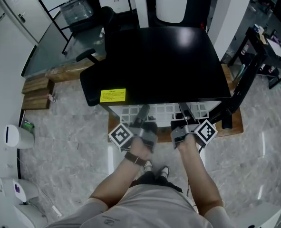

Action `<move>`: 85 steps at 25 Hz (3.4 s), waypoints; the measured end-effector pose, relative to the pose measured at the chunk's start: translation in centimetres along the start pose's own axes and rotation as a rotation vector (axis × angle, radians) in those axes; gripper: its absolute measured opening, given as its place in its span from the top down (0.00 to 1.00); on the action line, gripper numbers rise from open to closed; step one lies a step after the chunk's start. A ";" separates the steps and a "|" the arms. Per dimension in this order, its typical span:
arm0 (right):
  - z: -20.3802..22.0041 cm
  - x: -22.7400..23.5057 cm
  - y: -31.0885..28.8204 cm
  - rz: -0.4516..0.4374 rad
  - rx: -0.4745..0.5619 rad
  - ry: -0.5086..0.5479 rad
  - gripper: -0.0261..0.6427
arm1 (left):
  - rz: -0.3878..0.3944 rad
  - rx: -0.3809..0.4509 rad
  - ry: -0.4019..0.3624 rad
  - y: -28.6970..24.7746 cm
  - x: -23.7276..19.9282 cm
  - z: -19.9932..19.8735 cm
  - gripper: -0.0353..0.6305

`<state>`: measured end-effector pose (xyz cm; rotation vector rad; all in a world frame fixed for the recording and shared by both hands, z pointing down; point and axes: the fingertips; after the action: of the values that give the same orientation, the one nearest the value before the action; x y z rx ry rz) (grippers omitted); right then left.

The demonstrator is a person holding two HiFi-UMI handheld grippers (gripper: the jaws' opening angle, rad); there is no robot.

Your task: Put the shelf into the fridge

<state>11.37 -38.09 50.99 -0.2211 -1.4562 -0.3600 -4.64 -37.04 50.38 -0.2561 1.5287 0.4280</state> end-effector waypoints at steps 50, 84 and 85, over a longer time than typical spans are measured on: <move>-1.2 0.2 -4.1 -0.041 0.078 -0.018 0.89 | 0.021 0.117 -0.043 -4.2 -0.7 -1.9 0.91; 4.3 -5.5 8.0 -0.055 -0.126 0.082 0.93 | 0.013 -0.126 -0.098 5.4 4.6 9.2 0.94; 4.3 -5.5 8.0 -0.055 -0.128 0.081 0.93 | 0.010 -0.125 -0.096 5.5 4.5 9.2 0.94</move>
<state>9.90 -28.54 46.61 -0.2666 -1.3623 -0.5019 1.34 -27.77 46.83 -0.3208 1.4116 0.5379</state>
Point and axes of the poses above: the fingertips, and each gripper's own axes: y backward along the fingers, x to its right, z out of its underside, and after that the axes turned 1 degree about -y, right-handed
